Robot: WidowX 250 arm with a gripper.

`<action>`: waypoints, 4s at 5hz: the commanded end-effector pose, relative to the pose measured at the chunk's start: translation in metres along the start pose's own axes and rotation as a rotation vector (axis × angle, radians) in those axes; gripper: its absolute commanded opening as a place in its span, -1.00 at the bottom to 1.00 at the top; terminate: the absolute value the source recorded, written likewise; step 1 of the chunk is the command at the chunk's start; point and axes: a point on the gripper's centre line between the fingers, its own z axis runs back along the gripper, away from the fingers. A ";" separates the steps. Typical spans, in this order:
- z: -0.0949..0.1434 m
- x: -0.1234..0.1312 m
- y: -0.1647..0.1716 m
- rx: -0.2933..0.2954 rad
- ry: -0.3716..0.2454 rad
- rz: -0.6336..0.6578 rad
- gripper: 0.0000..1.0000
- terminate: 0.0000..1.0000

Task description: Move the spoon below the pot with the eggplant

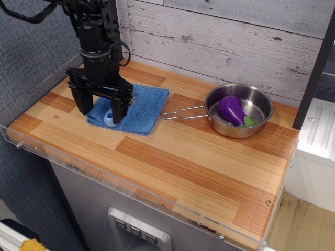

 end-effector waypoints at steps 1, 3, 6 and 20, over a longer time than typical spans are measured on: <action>0.011 0.012 -0.007 0.020 -0.044 -0.024 1.00 -1.00; 0.014 0.014 -0.011 0.040 -0.042 -0.025 1.00 -1.00; 0.032 0.021 -0.007 0.007 -0.079 -0.034 1.00 -1.00; 0.069 -0.059 -0.136 -0.164 -0.058 -0.159 -1.00 -1.00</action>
